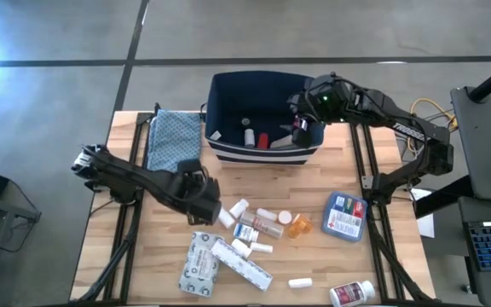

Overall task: Pick & place medical supplies in basket/bin
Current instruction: Put the white pill bottle into the bin

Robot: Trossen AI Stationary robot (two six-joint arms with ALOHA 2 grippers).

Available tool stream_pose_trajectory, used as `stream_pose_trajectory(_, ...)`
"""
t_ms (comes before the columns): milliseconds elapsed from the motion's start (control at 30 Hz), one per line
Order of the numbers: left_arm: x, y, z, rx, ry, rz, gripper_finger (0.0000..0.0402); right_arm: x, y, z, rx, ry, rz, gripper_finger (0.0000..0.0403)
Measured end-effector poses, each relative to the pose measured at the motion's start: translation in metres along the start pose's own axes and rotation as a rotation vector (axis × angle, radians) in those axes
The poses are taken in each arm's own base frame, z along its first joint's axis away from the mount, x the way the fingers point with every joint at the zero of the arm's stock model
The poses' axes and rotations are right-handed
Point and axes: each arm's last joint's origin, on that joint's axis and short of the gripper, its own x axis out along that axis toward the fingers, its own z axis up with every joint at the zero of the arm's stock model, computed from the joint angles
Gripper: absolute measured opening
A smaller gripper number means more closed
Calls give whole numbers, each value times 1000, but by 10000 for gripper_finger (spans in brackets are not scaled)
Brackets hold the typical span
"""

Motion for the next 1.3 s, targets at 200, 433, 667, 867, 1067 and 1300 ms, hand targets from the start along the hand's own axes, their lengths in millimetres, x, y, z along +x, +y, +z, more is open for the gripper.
stream_pose_trajectory(200,-39,24,15,-115,-198,110,135,0,0,1,-14,-15,-4,352)
stream_pose_trajectory(433,-61,80,49,-250,-436,316,136,0,0,2,-17,-22,-5,352)
stream_pose_trajectory(667,-32,140,86,-159,-536,239,136,0,0,2,-3,-16,-5,352)
stream_pose_trajectory(867,11,198,93,-267,-598,141,136,-5,-1,-4,43,34,-22,352)
stream_pose_trajectory(1067,51,230,91,-339,-656,210,142,-12,0,-10,96,82,-18,352)
stream_pose_trajectory(1300,74,216,87,-358,-595,149,220,-17,1,-17,168,134,-12,352)
